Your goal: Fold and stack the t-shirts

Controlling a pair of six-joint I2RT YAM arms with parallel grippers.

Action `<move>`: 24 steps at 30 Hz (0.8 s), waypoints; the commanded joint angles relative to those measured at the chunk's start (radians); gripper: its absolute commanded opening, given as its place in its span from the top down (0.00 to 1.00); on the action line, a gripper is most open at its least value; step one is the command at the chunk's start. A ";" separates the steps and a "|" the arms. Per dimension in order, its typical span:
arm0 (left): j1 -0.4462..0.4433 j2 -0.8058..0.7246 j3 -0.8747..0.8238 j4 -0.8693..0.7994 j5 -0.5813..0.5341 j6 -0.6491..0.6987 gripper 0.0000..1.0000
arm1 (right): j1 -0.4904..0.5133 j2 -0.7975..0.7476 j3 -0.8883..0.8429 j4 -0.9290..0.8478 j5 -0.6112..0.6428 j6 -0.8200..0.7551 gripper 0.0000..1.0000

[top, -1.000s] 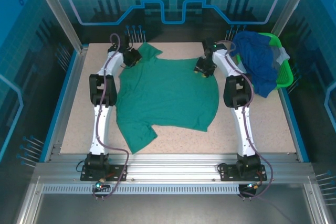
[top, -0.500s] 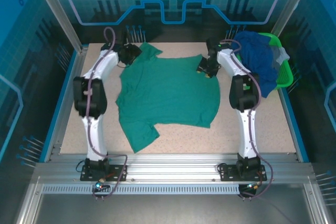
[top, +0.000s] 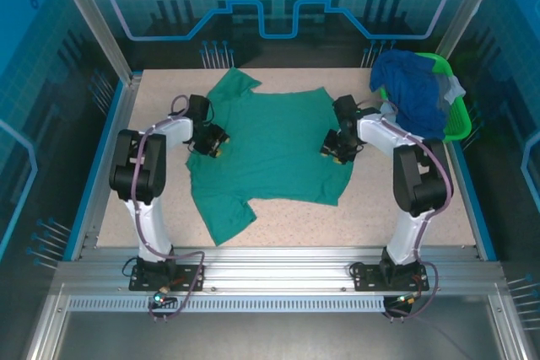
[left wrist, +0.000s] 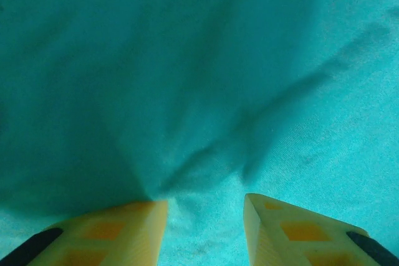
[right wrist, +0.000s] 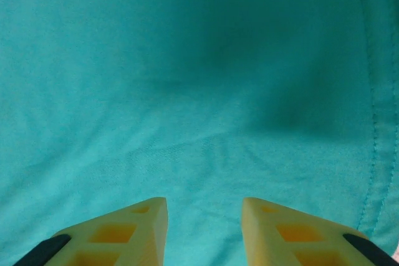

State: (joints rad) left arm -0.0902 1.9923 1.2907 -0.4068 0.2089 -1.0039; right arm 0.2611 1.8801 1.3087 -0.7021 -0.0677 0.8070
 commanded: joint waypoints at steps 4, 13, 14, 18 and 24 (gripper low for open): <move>0.004 0.099 0.094 -0.005 -0.022 0.077 0.59 | -0.011 0.132 0.061 -0.023 0.031 -0.028 0.64; 0.029 0.219 0.282 -0.099 -0.062 0.146 0.58 | -0.027 0.356 0.360 -0.218 0.019 -0.049 0.63; 0.028 0.215 0.295 -0.108 -0.063 0.145 0.58 | -0.028 0.361 0.372 -0.220 0.016 -0.046 0.63; 0.011 0.098 0.282 -0.172 -0.171 0.155 0.45 | -0.016 0.300 0.369 -0.217 0.059 -0.043 0.62; -0.034 -0.229 0.044 -0.215 -0.283 0.138 0.37 | 0.021 0.033 0.225 -0.204 0.252 0.015 0.59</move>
State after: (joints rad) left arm -0.0967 1.9339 1.4143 -0.5346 0.0113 -0.8650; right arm 0.2604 2.0792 1.5902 -0.8700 0.0555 0.7860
